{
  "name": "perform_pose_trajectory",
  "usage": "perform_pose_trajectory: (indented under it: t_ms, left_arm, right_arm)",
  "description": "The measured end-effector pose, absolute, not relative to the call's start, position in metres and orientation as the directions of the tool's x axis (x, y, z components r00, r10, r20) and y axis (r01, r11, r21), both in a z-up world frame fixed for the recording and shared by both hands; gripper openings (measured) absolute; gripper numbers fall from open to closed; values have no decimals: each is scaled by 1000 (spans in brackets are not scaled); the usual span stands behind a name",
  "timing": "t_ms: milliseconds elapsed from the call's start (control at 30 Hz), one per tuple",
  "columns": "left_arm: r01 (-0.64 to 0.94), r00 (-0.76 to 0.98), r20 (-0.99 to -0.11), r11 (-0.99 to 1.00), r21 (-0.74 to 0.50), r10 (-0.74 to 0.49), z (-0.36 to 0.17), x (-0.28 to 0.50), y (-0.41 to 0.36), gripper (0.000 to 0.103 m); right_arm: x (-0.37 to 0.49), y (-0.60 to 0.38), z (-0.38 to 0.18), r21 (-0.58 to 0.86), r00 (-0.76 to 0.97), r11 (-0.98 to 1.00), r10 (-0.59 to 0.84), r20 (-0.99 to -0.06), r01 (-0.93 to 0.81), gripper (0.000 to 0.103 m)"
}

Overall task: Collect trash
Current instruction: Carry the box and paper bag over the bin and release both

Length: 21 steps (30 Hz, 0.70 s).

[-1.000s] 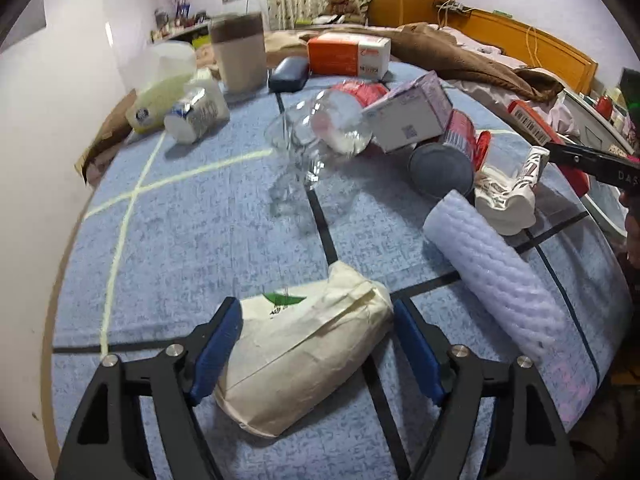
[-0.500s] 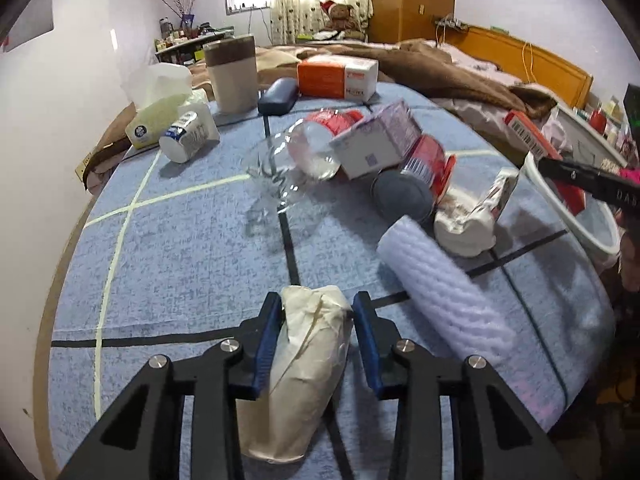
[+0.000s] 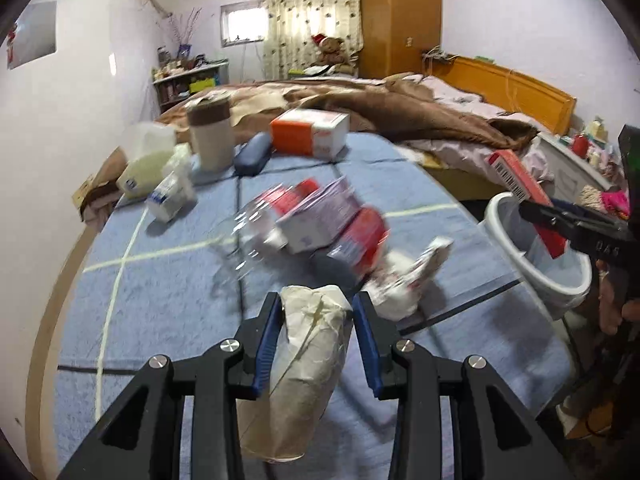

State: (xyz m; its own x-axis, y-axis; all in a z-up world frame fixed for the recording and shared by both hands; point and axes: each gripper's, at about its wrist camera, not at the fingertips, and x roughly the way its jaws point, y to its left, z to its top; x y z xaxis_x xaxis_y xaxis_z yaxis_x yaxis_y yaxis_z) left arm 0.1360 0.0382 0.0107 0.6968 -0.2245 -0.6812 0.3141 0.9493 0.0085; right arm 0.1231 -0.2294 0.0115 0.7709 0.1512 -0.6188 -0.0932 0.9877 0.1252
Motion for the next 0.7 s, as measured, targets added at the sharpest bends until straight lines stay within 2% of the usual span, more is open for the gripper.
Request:
perform_pose_trajectory:
  t_ms: [367,700]
  left_arm:
    - [434,702,-621,901,-15,-349,39,137,-35,38]
    - [535,659,-602,843,-47,-452,46,146,-103,39]
  right_arm:
    - [107,-273,28,114,809,993,68,-584,-1,67]
    - [100,-310,23,106,800,990,-8,-600,90,67]
